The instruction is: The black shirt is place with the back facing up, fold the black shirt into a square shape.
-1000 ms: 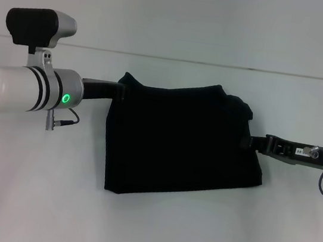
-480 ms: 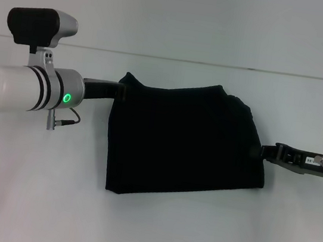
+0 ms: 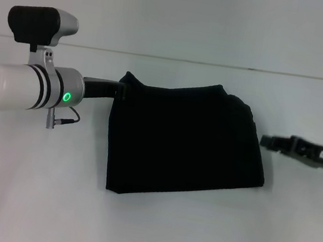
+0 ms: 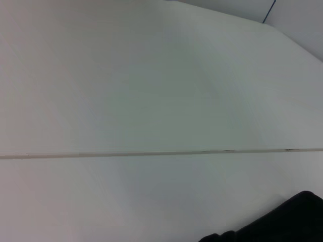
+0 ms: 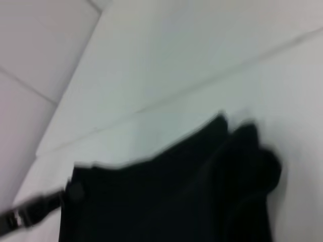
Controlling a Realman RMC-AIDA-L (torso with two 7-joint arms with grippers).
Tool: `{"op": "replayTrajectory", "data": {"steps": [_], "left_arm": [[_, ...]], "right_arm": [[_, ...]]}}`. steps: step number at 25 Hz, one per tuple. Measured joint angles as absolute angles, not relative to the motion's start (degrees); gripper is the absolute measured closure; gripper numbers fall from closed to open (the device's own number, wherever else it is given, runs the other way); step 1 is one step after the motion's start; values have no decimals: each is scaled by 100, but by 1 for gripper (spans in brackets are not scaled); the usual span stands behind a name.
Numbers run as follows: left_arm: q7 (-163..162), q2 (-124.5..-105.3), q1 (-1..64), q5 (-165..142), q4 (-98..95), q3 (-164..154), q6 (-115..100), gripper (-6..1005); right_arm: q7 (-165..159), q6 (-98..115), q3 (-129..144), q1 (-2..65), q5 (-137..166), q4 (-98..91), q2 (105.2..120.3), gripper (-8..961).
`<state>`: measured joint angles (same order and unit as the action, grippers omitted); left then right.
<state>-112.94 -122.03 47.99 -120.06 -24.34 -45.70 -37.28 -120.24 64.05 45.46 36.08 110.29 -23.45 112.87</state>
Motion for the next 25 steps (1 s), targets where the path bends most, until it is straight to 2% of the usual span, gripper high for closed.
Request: {"op": "replayTrajectory", "data": {"steps": [1, 5, 9, 12, 14, 20, 25], "left_arm": [[-11294, -12201, 4799, -12006, -2434, -4570, -3728, 947], [-11294, -12199, 4799, -12006, -2434, -4576, -3733, 946], [-11294, -12199, 4799, -12006, -2437, -4578, -3734, 946], [-11294, -12199, 4799, -12006, -2440, -4578, -3737, 946], [-11293, -12199, 4797, -12006, -2438, -4579, -3738, 946], [-11287, -12212, 4768, -12005, -2429, -4579, -3732, 947], [-11291, -12213, 4752, -12005, -2426, -4579, -3714, 947]], "right_arm": [[-12025, 6471, 4426, 3557, 11028, -2488, 11293, 893], [-12044, 6739, 4043, 3568, 11027, -2969, 11268, 722], [-12006, 6742, 3981, 3929, 11041, -3055, 11220, 577], [-11852, 6595, 4141, 4262, 11154, -2902, 11277, 476], [-11774, 6402, 4350, 4490, 11290, -2721, 11352, 618], [-11742, 5680, 4959, 4805, 11543, -2382, 11657, 738], [-11742, 5334, 5214, 4783, 11563, -2224, 11758, 838]]}}
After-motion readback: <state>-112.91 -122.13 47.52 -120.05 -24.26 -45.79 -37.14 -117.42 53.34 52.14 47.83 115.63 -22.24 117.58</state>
